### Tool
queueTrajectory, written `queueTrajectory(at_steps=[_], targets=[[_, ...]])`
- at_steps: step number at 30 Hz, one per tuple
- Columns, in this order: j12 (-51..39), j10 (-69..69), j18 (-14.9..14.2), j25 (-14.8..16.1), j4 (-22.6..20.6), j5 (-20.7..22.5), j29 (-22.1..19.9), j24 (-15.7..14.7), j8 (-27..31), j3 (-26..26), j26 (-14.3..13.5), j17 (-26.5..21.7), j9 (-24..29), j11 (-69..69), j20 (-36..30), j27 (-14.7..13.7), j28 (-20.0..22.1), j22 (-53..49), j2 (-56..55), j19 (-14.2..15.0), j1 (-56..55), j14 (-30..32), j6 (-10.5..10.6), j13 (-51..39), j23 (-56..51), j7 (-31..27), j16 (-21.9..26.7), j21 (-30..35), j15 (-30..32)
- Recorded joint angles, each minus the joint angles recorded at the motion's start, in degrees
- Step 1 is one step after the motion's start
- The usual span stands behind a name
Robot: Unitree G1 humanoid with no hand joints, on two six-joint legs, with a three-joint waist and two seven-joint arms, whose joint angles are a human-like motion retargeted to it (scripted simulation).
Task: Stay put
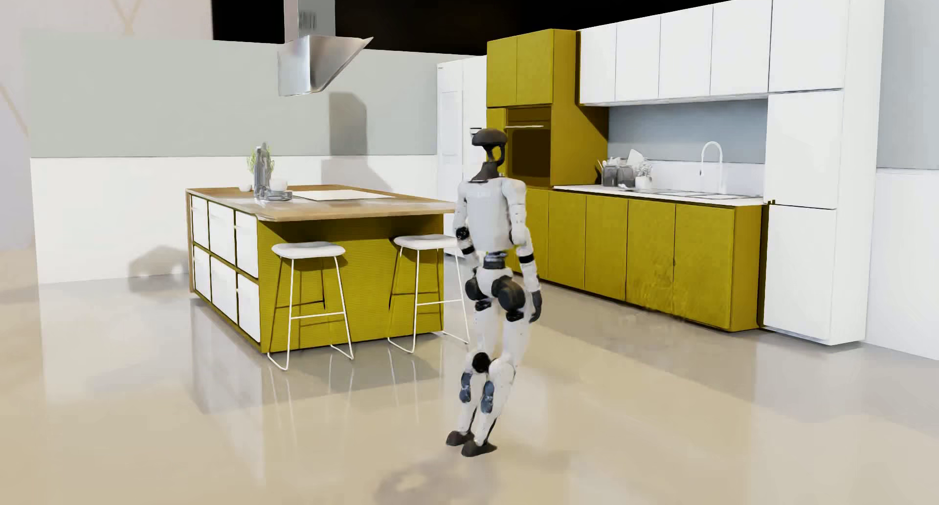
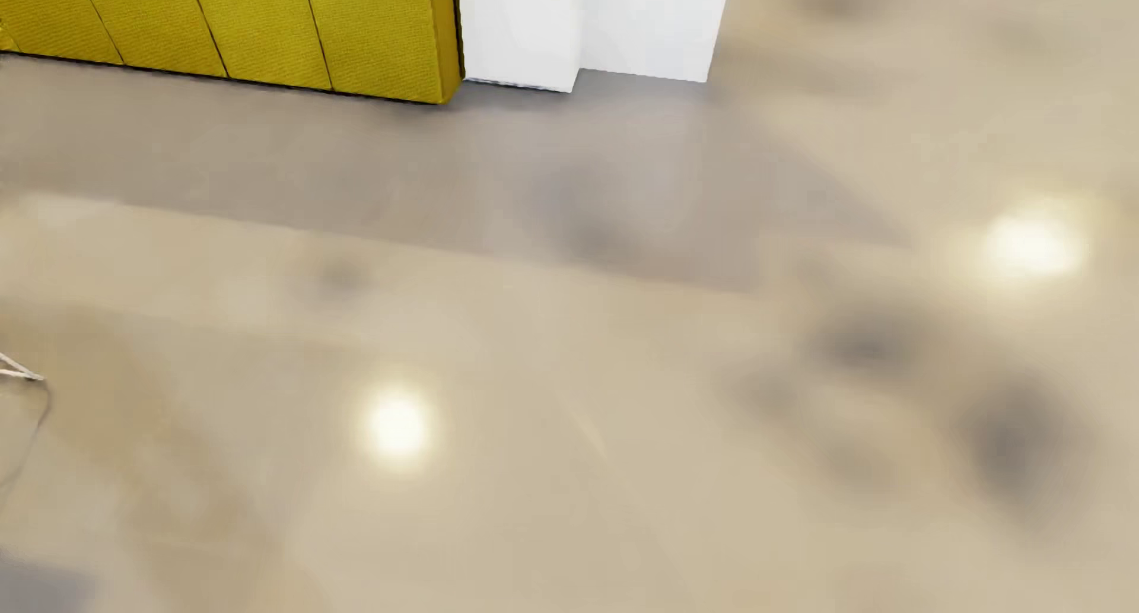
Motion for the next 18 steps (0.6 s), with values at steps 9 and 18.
queueTrajectory(at_steps=[9, 18], targets=[[0.5, 0.2, 0.0, 0.0, 0.1, 0.1, 0.0, 0.0, 0.0, 0.1, 0.0, -0.1, 0.2, -0.3, 0.3, 0.0, 0.0, 0.5, 0.8, 0.0, 0.3, -0.5, -0.4, 0.1, 0.1, 0.0, -0.1, -0.2, 0.1], [-0.3, 0.0, 0.0, 0.0, 0.1, 0.1, 0.0, 0.0, 0.0, 0.0, 0.0, 0.2, 0.0, -0.2, -0.9, 0.0, 0.0, 0.3, -0.2, 0.0, -0.4, -0.4, -0.5, -0.5, -0.1, 0.0, -0.1, 0.5, 0.0]])
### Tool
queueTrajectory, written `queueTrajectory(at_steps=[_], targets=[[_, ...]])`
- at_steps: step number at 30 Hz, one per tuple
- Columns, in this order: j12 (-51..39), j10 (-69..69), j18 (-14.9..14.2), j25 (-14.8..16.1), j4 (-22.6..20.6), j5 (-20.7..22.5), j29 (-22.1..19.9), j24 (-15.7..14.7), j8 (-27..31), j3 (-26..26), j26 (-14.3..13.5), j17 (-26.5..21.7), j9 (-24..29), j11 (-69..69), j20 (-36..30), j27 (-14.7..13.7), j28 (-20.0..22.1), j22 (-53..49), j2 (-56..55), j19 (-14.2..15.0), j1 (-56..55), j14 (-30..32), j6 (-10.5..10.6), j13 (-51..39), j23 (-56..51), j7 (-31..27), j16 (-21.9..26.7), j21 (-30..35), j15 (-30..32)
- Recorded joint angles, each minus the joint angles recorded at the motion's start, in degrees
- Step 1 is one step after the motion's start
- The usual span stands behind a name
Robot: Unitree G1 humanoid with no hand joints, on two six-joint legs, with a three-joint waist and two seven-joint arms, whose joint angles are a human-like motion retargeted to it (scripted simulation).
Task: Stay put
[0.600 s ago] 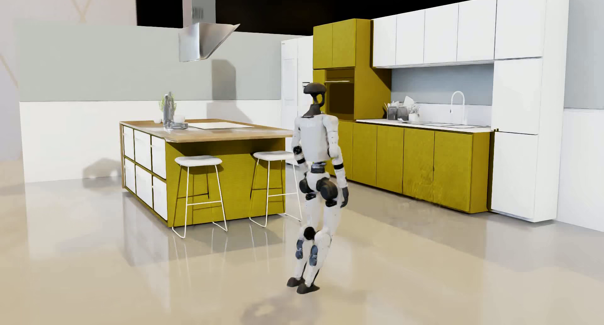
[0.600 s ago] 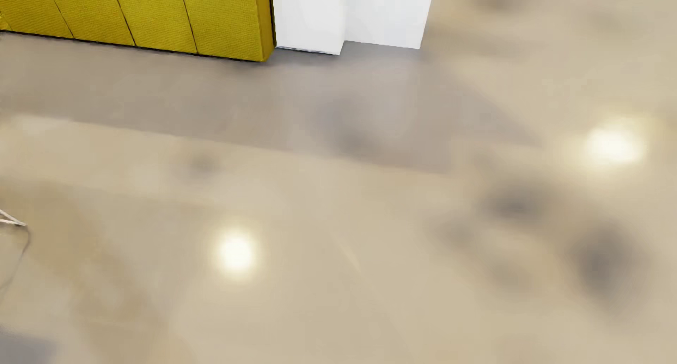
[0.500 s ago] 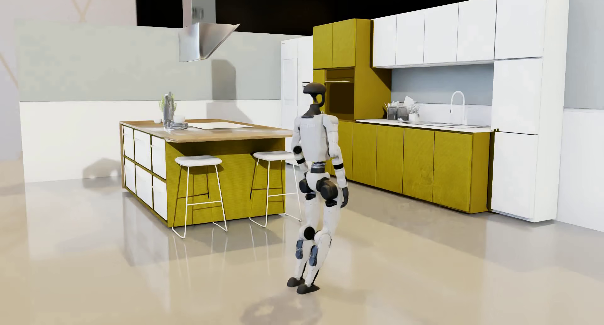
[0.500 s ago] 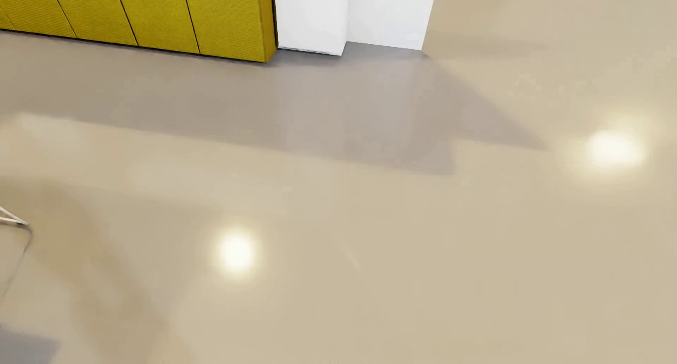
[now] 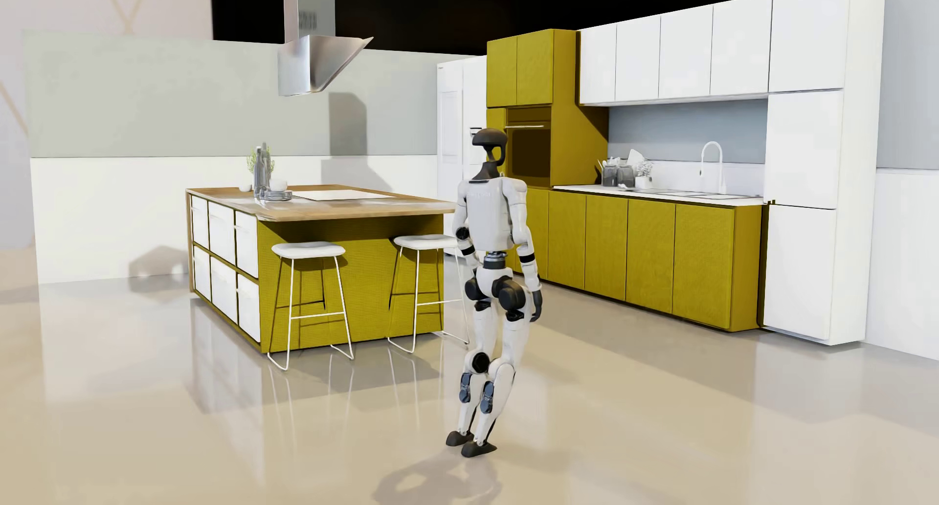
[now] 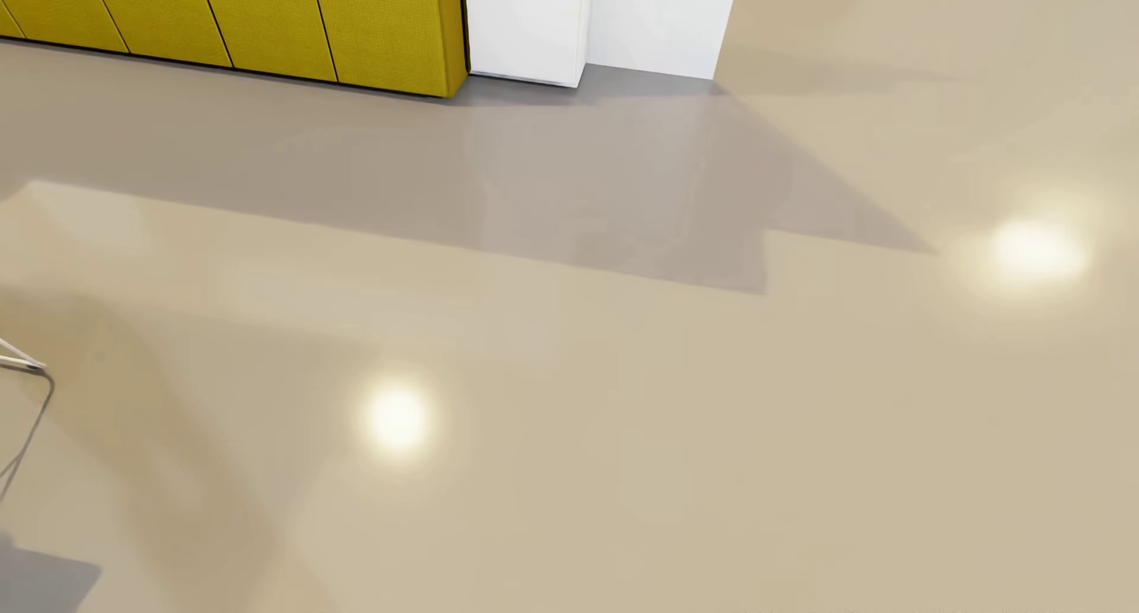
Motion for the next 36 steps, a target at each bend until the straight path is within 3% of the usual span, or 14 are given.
queueTrajectory(at_steps=[36], targets=[[-1.3, 0.0, 0.0, 0.0, -0.7, -0.5, 0.0, 0.0, 0.0, 0.5, 0.0, -0.2, 0.7, -0.9, -0.1, 0.0, 0.0, -0.2, 0.2, 0.0, -0.3, -0.7, 0.7, -1.1, -0.8, 0.0, -0.6, 1.6, 1.0]])
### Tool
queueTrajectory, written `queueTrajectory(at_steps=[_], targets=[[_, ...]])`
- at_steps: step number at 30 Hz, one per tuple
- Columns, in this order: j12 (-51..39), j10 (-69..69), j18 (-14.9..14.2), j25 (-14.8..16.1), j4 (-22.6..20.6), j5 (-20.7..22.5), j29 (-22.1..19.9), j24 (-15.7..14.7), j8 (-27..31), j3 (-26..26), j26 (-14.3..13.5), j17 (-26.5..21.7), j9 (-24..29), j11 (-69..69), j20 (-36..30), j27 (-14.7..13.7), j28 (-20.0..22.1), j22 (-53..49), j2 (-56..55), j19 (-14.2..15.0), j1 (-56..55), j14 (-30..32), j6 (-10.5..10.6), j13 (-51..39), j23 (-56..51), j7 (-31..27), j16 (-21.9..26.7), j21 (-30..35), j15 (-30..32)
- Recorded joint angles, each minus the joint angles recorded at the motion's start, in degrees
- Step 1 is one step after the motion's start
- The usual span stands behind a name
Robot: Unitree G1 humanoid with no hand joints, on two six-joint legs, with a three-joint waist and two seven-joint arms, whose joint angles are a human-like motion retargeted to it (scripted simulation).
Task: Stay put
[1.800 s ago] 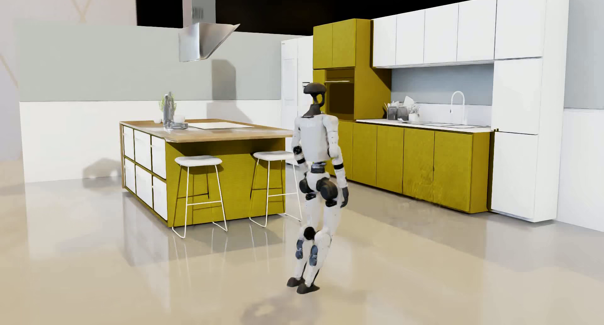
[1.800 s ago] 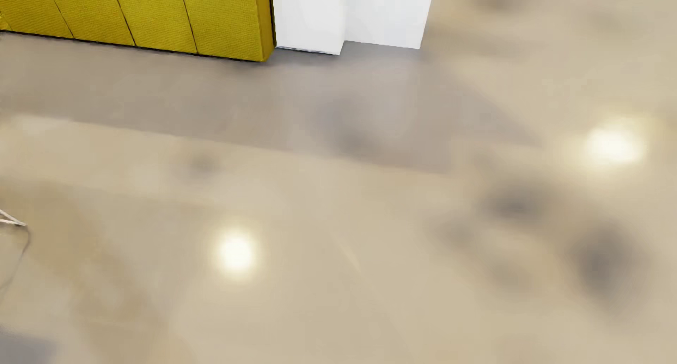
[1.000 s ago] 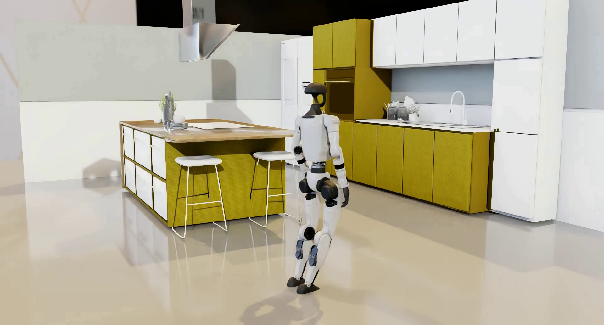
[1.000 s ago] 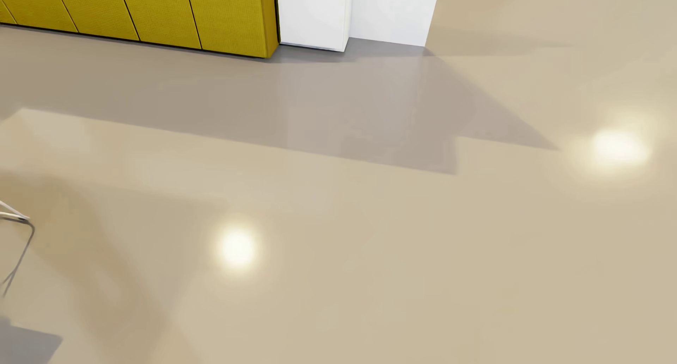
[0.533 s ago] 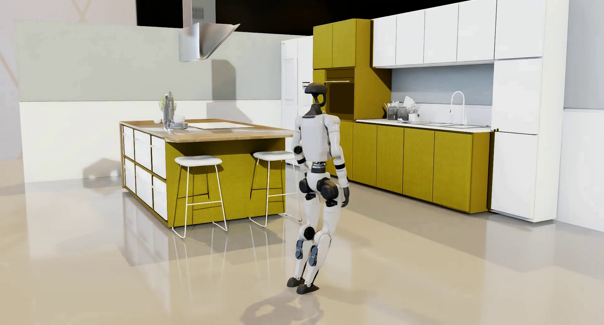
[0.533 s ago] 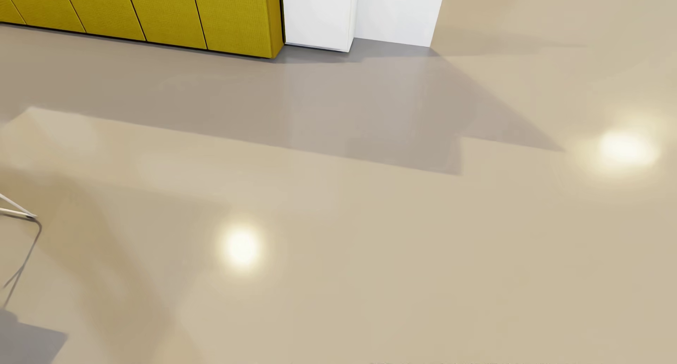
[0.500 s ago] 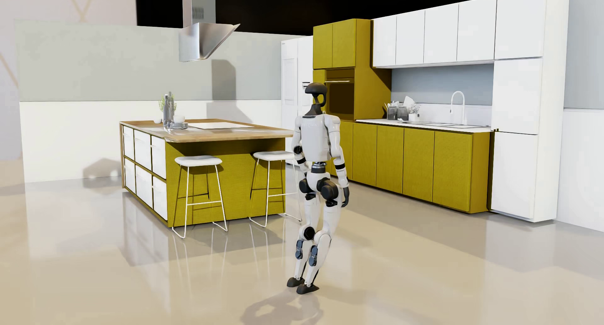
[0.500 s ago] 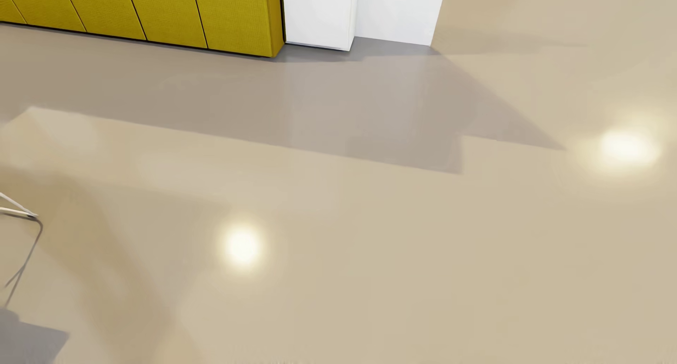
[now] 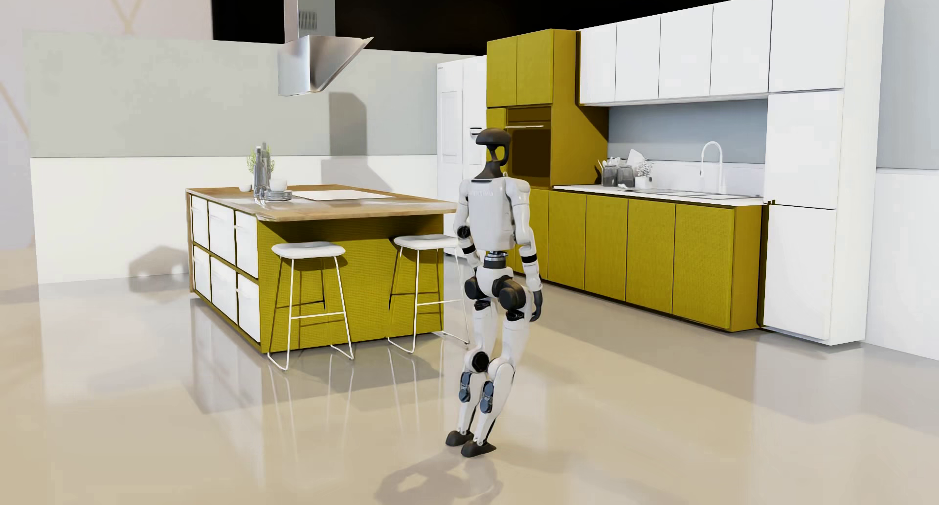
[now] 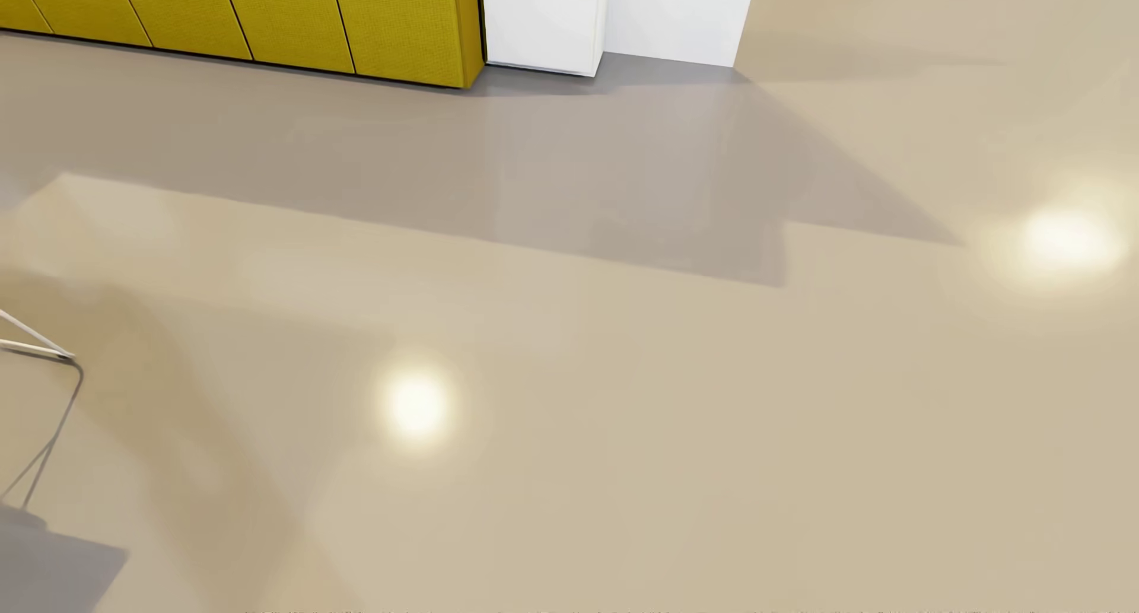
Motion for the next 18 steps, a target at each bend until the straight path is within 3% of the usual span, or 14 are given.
queueTrajectory(at_steps=[18], targets=[[0.2, 0.1, 0.0, 0.0, 0.1, 0.1, 0.0, 0.0, 0.0, -0.2, 0.0, 0.1, 0.2, 0.3, -0.1, 0.0, 0.0, 0.1, -0.2, 0.0, -0.1, 0.1, 0.1, 0.0, 0.3, 0.0, 0.0, -0.2, -0.1]])
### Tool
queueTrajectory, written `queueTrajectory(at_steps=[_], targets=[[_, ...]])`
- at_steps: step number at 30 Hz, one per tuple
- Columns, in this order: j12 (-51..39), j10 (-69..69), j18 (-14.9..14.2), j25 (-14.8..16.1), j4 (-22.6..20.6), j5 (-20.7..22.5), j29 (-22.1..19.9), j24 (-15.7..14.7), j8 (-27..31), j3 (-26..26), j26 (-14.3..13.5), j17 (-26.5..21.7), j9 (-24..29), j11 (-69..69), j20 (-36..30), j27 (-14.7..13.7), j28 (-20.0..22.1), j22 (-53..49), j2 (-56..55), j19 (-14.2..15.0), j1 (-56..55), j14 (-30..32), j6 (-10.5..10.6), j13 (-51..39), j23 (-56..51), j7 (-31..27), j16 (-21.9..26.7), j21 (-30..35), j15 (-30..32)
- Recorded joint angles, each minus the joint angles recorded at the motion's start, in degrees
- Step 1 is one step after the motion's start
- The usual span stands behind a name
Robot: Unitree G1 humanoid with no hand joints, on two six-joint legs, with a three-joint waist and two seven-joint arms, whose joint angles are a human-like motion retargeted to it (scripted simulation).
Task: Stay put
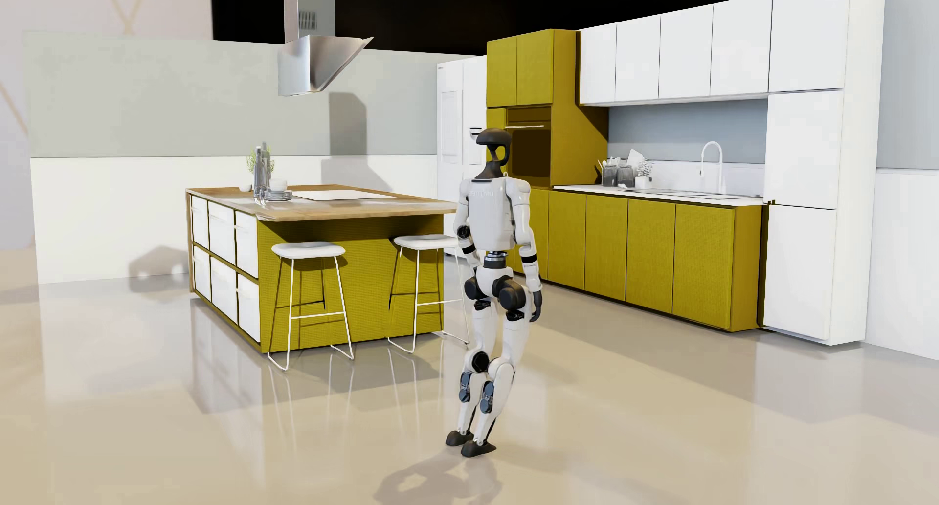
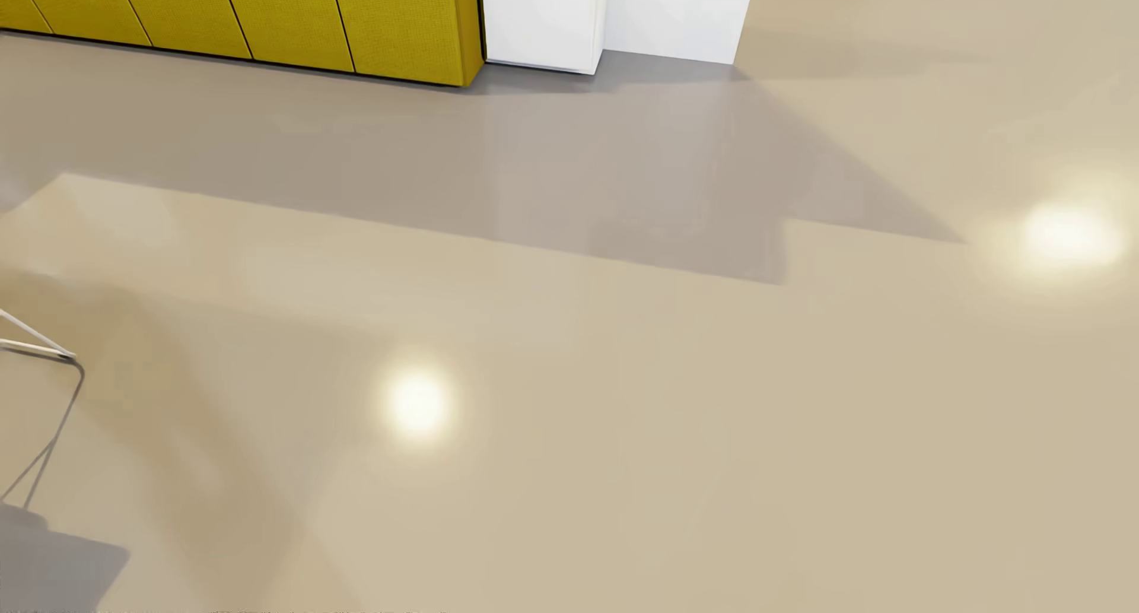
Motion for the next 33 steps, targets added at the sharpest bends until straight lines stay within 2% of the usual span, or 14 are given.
queueTrajectory(at_steps=[15, 33], targets=[[0.0, 0.1, 0.0, 0.0, 0.0, -0.1, 0.0, 0.0, 0.0, 0.1, 0.0, 0.0, -0.4, 0.1, 0.1, 0.0, 0.0, -0.1, 0.1, 0.0, 0.0, 0.2, -0.1, 0.2, -0.1, 0.0, 0.0, -0.5, -0.1], [0.7, 0.0, 0.0, 0.0, 0.5, 0.4, 0.0, 0.0, 0.0, -0.8, 0.0, -0.2, -1.7, -0.7, -0.1, 0.0, 0.0, 0.2, 0.3, 0.0, -0.1, 0.6, 0.9, 0.7, 1.0, 0.0, -0.2, -0.9, 0.2]])
